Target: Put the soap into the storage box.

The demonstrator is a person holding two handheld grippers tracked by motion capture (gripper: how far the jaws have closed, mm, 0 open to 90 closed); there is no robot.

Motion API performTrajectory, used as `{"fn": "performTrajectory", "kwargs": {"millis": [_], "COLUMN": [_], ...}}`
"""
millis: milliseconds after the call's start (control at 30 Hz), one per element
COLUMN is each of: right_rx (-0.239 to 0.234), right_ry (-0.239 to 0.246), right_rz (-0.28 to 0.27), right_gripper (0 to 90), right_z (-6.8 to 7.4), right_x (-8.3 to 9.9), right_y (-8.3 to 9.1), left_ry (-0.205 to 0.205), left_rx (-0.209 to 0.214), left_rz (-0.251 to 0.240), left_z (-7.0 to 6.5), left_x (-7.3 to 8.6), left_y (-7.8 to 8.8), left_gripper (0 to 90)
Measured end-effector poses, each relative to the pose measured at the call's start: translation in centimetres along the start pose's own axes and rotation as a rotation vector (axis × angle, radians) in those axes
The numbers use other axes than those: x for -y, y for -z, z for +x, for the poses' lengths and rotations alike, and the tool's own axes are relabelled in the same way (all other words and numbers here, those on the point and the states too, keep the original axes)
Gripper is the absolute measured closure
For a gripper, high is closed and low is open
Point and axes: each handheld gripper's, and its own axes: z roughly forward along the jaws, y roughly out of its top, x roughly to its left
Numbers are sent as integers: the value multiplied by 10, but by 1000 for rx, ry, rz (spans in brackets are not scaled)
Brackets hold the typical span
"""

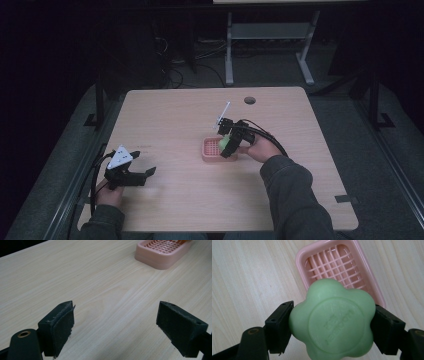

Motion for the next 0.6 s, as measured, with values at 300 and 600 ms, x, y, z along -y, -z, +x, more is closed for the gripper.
{"fn": "performTrajectory", "kwargs": {"millis": [300,600], "right_rx": [24,26], "right_ry": [27,33], "right_rz": [19,29], "right_gripper": [261,261], "right_z": [0,-2], "right_x": [-16,-26], "right_y": [-1,-9], "left_ry": [1,2], "left_rx": [2,3], "left_rz": [2,-3], "left_z": [1,0], "left_x": [0,0], "left_y": [0,0], "left_gripper": [144,144]}}
